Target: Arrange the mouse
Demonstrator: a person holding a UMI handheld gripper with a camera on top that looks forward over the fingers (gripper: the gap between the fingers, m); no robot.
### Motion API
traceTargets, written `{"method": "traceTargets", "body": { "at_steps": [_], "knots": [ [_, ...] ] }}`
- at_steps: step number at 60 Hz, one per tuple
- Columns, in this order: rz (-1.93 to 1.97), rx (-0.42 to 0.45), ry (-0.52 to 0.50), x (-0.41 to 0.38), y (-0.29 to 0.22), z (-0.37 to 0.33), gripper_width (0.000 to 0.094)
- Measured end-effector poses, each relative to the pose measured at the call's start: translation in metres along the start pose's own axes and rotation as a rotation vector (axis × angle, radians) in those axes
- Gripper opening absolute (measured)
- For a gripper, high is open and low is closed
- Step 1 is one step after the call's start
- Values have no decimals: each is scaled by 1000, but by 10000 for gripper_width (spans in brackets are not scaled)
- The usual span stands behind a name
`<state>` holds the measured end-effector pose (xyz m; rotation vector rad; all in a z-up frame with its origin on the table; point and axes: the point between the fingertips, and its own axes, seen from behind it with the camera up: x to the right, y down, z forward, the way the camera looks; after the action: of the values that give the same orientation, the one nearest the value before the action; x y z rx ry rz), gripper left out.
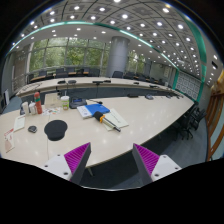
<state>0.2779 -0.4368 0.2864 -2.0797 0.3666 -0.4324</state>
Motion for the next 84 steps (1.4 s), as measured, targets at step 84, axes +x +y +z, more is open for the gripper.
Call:
{"method": "traceTargets", "body": {
  "at_steps": [84],
  "knots": [
    [-253, -140, -456, -648, 66, 274, 864]
  ]
}}
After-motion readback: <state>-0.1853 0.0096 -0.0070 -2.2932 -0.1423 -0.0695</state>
